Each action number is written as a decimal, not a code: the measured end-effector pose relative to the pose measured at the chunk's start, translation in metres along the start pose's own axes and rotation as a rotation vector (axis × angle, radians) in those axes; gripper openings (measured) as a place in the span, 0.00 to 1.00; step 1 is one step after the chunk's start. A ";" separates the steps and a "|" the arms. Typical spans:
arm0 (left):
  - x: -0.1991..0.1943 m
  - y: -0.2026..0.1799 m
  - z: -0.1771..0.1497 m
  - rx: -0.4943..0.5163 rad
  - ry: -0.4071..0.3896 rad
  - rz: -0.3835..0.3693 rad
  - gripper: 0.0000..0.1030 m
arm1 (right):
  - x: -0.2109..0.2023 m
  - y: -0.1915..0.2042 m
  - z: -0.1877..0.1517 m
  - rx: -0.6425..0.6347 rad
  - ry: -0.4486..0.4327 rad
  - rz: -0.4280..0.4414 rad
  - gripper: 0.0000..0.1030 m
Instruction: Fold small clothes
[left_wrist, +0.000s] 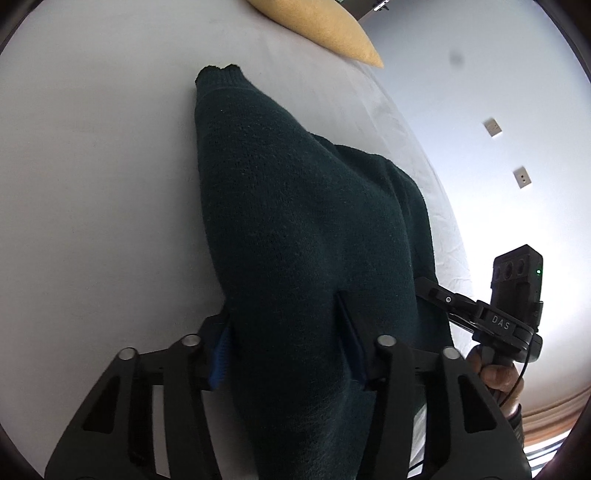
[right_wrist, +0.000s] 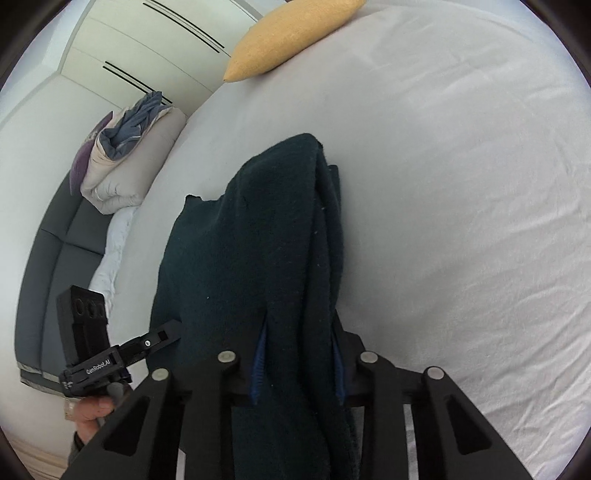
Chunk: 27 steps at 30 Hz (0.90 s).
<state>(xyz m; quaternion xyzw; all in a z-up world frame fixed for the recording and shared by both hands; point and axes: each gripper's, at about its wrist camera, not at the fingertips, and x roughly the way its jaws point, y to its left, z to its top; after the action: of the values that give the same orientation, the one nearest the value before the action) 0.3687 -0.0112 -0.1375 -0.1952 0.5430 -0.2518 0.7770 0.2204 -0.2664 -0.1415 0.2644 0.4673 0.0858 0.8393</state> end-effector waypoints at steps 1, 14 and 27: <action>-0.002 -0.003 0.000 0.009 -0.001 0.010 0.39 | -0.002 0.006 -0.001 -0.021 -0.011 -0.029 0.25; -0.098 -0.032 -0.028 0.097 -0.120 0.093 0.34 | -0.073 0.132 -0.049 -0.268 -0.152 -0.096 0.19; -0.218 0.024 -0.086 0.071 -0.209 0.190 0.34 | -0.060 0.234 -0.123 -0.344 -0.109 0.018 0.19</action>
<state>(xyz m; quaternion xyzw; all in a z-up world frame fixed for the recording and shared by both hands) 0.2302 0.1365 -0.0171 -0.1404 0.4659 -0.1747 0.8560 0.1096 -0.0475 -0.0261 0.1252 0.3973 0.1577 0.8954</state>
